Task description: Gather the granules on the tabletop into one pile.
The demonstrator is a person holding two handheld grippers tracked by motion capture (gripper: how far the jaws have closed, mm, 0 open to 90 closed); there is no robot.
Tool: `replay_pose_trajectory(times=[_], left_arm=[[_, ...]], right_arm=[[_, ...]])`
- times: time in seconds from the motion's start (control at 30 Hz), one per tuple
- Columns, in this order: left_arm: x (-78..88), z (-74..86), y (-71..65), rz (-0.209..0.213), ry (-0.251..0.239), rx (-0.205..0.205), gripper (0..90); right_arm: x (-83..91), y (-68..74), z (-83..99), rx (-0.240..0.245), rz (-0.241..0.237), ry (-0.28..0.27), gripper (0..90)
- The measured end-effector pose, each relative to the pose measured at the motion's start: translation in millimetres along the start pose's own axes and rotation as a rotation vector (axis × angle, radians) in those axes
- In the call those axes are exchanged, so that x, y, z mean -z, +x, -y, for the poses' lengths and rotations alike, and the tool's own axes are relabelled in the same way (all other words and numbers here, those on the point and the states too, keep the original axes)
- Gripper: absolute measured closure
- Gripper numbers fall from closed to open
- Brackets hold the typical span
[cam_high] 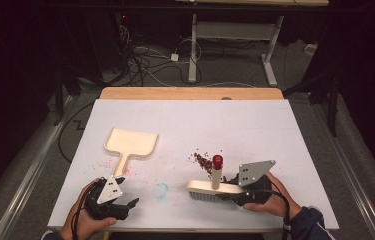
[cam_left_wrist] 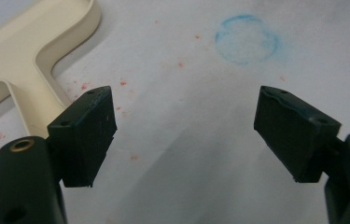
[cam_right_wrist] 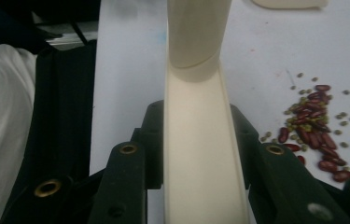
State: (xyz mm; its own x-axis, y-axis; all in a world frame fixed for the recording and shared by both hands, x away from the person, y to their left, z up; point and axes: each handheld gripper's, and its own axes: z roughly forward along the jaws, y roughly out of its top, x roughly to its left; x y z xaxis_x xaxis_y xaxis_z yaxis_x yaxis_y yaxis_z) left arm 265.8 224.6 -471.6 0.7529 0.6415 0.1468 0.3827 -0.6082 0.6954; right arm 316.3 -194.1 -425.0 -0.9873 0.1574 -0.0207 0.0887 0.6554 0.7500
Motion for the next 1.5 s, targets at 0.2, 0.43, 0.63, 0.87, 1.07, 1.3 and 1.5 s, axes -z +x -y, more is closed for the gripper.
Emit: replay_pose_trajectory(times=[0.2, 0.43, 0.63, 0.87, 1.07, 1.3, 1.5], left_arm=[[-1.9, -0.3, -0.4, 0.005, 0.007, -0.002, 20.1], [-5.2, -1.0, -1.8, 0.006, 0.019, -0.005, 20.1], [-6.0, -0.3, -1.8, 0.017, 0.022, -0.009, 20.1], [-4.1, 0.8, -1.9, 0.018, 0.017, -0.004, 20.1], [-4.2, 0.1, -1.5, 0.015, 0.017, -0.001, 20.1], [-4.4, -0.3, -1.0, 0.014, 0.017, -0.002, 20.1], [-4.6, -0.4, -0.9, 0.016, 0.018, -0.002, 20.1]], right_arm=[[-7.0, -22.6, 6.3, 0.029, -0.019, -0.036, 67.9], [-14.7, -55.9, 2.4, 0.071, -0.037, -0.043, 67.7], [-25.8, -75.6, -4.1, 0.054, -0.029, -0.071, 67.7], [-19.3, -78.2, -13.0, 0.041, 0.012, -0.124, 68.2], [3.1, -82.4, -14.1, -0.055, 0.181, -0.183, 68.1], [17.0, -96.2, 4.0, -0.214, 0.437, -0.23, 68.3], [6.6, -105.2, 25.1, -0.283, 0.551, -0.16, 68.3]])
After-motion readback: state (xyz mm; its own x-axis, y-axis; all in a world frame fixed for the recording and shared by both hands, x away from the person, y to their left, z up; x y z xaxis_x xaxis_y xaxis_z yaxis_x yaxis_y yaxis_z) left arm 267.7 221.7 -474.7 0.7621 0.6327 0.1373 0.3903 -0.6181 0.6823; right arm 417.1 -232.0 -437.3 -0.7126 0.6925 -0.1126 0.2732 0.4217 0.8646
